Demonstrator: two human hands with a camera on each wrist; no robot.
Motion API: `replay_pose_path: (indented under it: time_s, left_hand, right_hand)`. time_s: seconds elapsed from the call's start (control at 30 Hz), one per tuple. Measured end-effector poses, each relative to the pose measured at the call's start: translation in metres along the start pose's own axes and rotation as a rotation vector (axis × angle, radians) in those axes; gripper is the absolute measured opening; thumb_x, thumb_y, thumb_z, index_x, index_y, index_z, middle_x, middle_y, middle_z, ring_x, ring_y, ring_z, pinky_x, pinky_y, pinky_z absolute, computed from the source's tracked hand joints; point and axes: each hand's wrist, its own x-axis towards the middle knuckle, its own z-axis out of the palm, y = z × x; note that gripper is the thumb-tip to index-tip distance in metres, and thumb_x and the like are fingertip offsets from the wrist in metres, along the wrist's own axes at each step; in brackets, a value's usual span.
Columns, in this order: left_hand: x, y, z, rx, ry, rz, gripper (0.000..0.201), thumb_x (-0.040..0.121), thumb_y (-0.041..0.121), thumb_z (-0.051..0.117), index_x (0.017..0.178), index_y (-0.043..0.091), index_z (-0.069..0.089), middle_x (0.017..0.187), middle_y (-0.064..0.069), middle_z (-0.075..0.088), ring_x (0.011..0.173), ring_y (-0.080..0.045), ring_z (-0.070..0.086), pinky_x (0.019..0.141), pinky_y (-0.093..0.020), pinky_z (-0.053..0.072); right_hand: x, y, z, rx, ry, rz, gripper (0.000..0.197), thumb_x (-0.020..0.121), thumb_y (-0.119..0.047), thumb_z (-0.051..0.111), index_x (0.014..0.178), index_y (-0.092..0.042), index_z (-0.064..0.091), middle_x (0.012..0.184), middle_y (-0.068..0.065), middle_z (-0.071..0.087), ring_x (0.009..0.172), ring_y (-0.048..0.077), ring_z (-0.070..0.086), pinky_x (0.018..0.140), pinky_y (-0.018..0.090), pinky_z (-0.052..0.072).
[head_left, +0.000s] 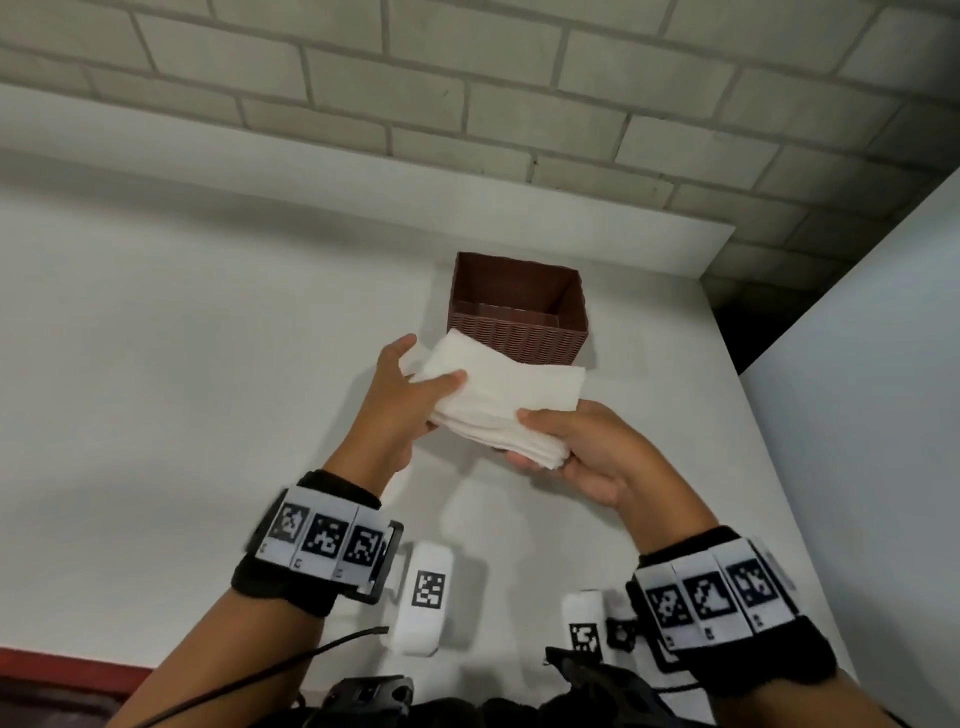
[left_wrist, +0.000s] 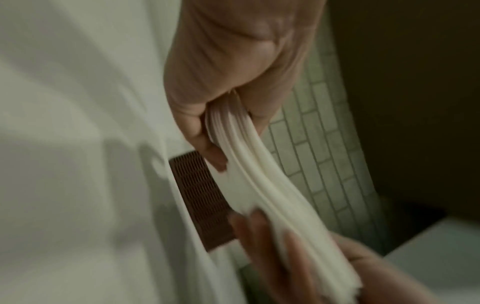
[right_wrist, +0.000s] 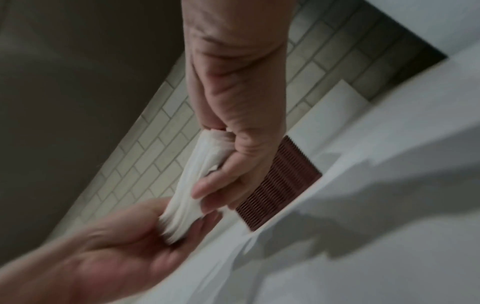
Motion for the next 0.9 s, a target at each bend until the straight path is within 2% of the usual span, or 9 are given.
replay_pose_path:
  time_s: [0.1,0.23,0.33,0.4,0.47,0.57,0.77,0.83,0.9]
  left_hand:
    - [0.0,0.009,-0.001,0.126,-0.074,0.05,0.064,0.083,0.013,0.067,0.136,0.03,0.035,0.112,-0.007,0.061,0.093,-0.017,0.061,0.072,-0.028,0.053]
    - [0.007,0.035,0.005,0.096,-0.168,0.166,0.039,0.088,0.008,0.058,0.121,0.026,0.051,0.124,-0.008,0.058,0.107,-0.02,0.059,0.079,-0.027,0.053]
    - [0.028,0.056,0.017,0.134,-0.166,0.28,0.035,0.089,0.003,0.055,0.119,0.022,0.053,0.121,-0.009,0.058,0.095,-0.013,0.059,0.069,-0.017,0.054]
    - [0.046,0.065,0.028,0.24,-0.128,0.328,0.036,0.088,0.001,0.055,0.121,0.015,0.056,0.12,-0.014,0.059,0.093,-0.015,0.059,0.074,-0.019,0.052]
    - [0.063,0.07,0.037,0.402,-0.064,0.385,0.032,0.088,0.003,0.056,0.118,0.011,0.061,0.125,-0.014,0.059,0.107,-0.023,0.058,0.087,-0.023,0.046]
    - [0.082,0.068,0.042,0.664,-0.01,0.44,0.029,0.089,0.008,0.055,0.116,0.011,0.063,0.129,-0.007,0.058,0.119,-0.021,0.052,0.094,-0.02,0.037]
    - [0.069,0.057,0.032,0.804,-0.021,0.502,0.032,0.093,0.01,0.048,0.122,0.013,0.059,0.135,-0.004,0.054,0.127,-0.018,0.046,0.09,-0.008,0.026]
    - [0.054,0.049,0.022,0.772,0.003,0.542,0.031,0.092,0.01,0.051,0.121,0.014,0.06,0.134,-0.005,0.054,0.127,-0.017,0.045,0.091,-0.008,0.027]
    - [0.034,0.037,0.01,0.713,-0.018,0.534,0.028,0.091,0.012,0.053,0.116,0.018,0.062,0.13,-0.001,0.056,0.122,-0.012,0.048,0.097,-0.015,0.034]
  right_hand:
    - [0.006,-0.022,-0.011,-0.106,0.033,-0.055,0.032,0.09,0.004,0.054,0.122,0.002,0.053,0.099,0.012,0.065,0.083,0.025,0.064,0.05,0.025,0.06]
    - [0.018,-0.061,-0.014,-0.153,0.051,-0.165,0.024,0.092,0.001,0.053,0.113,-0.009,0.052,0.095,0.006,0.063,0.081,0.02,0.063,0.053,0.024,0.06]
    - [0.036,-0.085,-0.012,-0.178,0.123,-0.202,0.023,0.092,-0.004,0.055,0.112,-0.013,0.052,0.091,0.004,0.063,0.077,0.018,0.062,0.049,0.025,0.059]
    - [0.051,-0.095,-0.01,-0.246,0.206,-0.219,0.026,0.091,-0.007,0.057,0.115,-0.015,0.054,0.087,0.003,0.062,0.074,0.016,0.06,0.048,0.026,0.058]
    - [0.067,-0.099,-0.008,-0.325,0.287,-0.248,0.03,0.091,-0.009,0.058,0.12,-0.01,0.055,0.093,0.005,0.064,0.077,0.018,0.06,0.058,0.03,0.055]
    - [0.084,-0.099,-0.004,-0.411,0.363,-0.259,0.031,0.092,-0.006,0.053,0.123,-0.002,0.055,0.114,0.013,0.063,0.091,0.025,0.06,0.082,0.039,0.054]
    - [0.098,-0.101,0.0,-0.315,0.318,-0.156,0.017,0.094,0.006,0.042,0.104,-0.007,0.049,0.078,0.007,0.051,0.066,0.02,0.055,0.074,0.035,0.055]
    - [0.105,-0.102,0.003,-0.375,0.336,-0.141,0.019,0.095,0.004,0.04,0.107,-0.007,0.051,0.078,0.007,0.052,0.07,0.022,0.059,0.066,0.034,0.058]
    - [0.113,-0.1,0.004,-0.464,0.375,-0.134,0.024,0.095,0.0,0.041,0.115,-0.003,0.053,0.085,0.009,0.055,0.091,0.028,0.063,0.077,0.035,0.057]
